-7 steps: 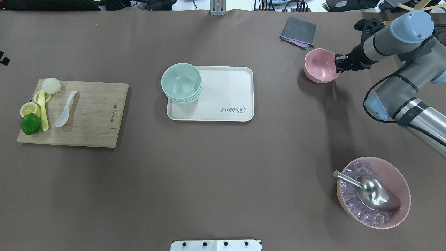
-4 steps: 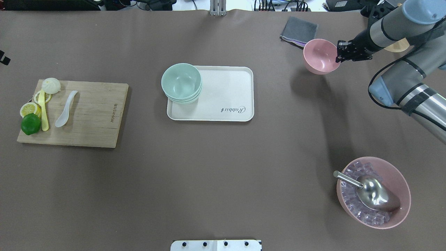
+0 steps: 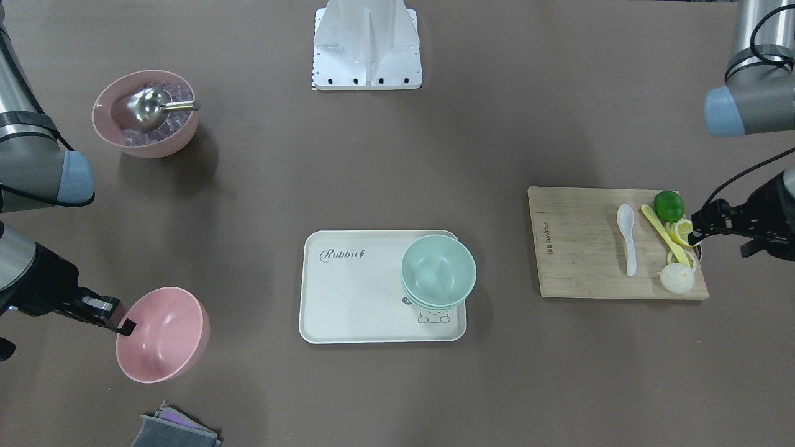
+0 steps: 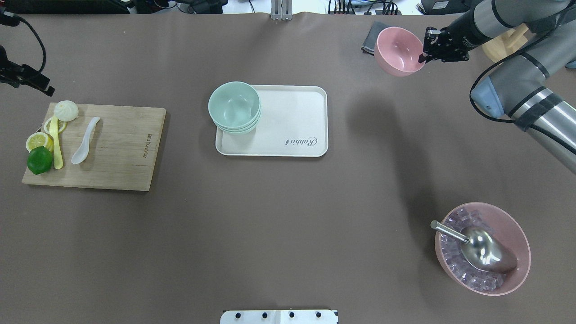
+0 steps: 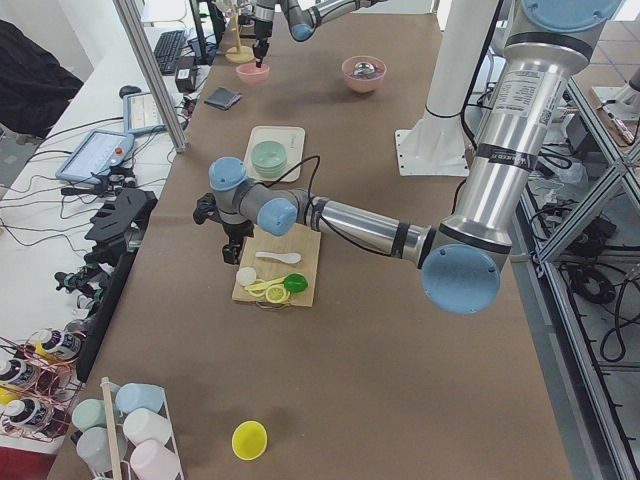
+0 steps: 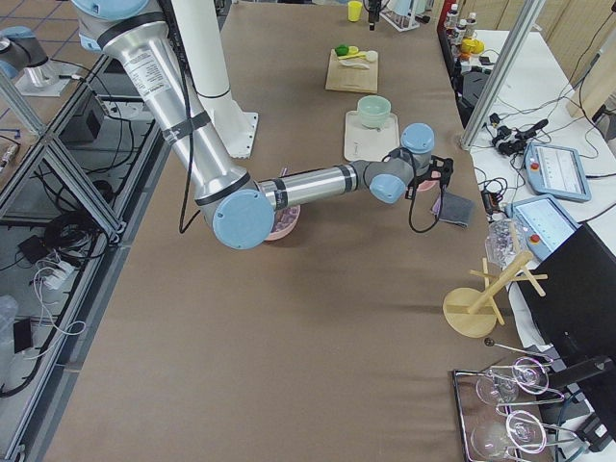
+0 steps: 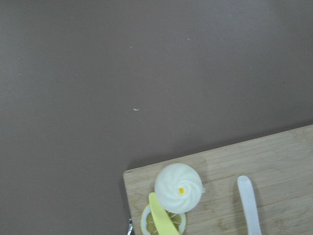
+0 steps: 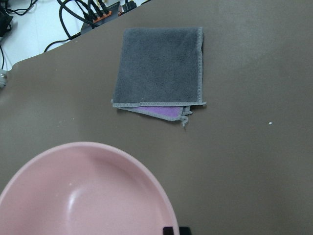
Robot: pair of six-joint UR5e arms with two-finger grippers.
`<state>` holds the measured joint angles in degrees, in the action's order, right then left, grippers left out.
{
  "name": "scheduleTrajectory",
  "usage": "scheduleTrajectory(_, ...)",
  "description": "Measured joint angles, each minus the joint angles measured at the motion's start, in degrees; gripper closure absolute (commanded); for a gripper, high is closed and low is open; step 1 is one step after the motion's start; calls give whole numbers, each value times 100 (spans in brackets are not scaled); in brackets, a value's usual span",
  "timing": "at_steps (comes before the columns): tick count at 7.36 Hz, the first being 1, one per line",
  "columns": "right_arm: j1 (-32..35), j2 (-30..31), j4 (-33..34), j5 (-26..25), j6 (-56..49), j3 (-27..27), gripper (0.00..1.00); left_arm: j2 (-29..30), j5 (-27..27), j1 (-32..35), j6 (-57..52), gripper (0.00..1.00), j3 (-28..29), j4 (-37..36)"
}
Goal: Stack pink bowl on green and place spoon
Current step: 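Lift the pink bowl with the right gripper while the left reaches for the spoon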
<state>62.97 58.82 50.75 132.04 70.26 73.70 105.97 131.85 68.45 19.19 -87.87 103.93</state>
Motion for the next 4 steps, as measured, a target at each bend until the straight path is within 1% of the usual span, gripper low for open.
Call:
scheduleTrajectory(2,-174,-233,11,65,242,146,100,68,7,-489,401,3,69,4)
scheduleTrajectory(4,-276,-354,17,75,357,215,100,85,-72,-747,671,14,178,37)
